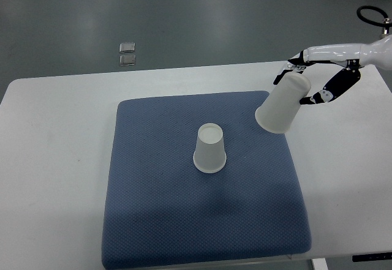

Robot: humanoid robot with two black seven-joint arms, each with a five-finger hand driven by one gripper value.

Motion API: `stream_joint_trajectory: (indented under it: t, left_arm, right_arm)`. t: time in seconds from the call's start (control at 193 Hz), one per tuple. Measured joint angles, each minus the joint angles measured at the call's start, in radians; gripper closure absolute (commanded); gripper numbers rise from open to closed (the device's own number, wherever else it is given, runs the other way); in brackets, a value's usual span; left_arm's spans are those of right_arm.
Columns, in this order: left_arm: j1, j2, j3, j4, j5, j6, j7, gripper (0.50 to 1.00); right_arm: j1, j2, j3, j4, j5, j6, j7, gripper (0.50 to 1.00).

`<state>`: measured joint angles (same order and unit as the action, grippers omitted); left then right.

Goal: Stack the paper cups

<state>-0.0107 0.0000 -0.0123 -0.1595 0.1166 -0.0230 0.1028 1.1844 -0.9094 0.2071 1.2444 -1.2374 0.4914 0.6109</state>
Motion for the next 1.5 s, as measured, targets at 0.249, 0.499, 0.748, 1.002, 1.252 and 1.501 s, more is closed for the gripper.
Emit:
stream_joint_trajectory:
  t: [0.249, 0.499, 0.748, 1.002, 1.252, 1.501]
  left_arm:
    - [0.000, 0.000, 0.000, 0.000, 0.000, 0.000, 0.000, 0.500]
    - [0.000, 0.000, 0.000, 0.000, 0.000, 0.000, 0.000, 0.500]
    - [0.000, 0.000, 0.000, 0.000, 0.000, 0.000, 0.000, 0.500]
    - [0.000, 0.000, 0.000, 0.000, 0.000, 0.000, 0.000, 0.500]
    - [0.000, 0.000, 0.000, 0.000, 0.000, 0.000, 0.000, 0.500]
    - [0.000, 0.000, 0.000, 0.000, 0.000, 0.000, 0.000, 0.500]
  right_arm:
    - [0.057, 0.084, 0.013, 0.056, 0.008, -0.009, 0.000, 0.877]
    - [0.071, 0.178, 0.003, 0.055, 0.000, -0.026, -0.026, 0.875]
    - [0.072, 0.263, -0.024, 0.023, -0.023, -0.040, -0.096, 0.875]
    - [0.073, 0.334, -0.051, -0.033, -0.038, -0.060, -0.105, 0.863]
    - [0.073, 0.383, -0.071, -0.084, -0.048, -0.061, -0.104, 0.859]
    - [0.086, 0.390, -0.078, -0.100, -0.048, -0.056, -0.101, 0.854]
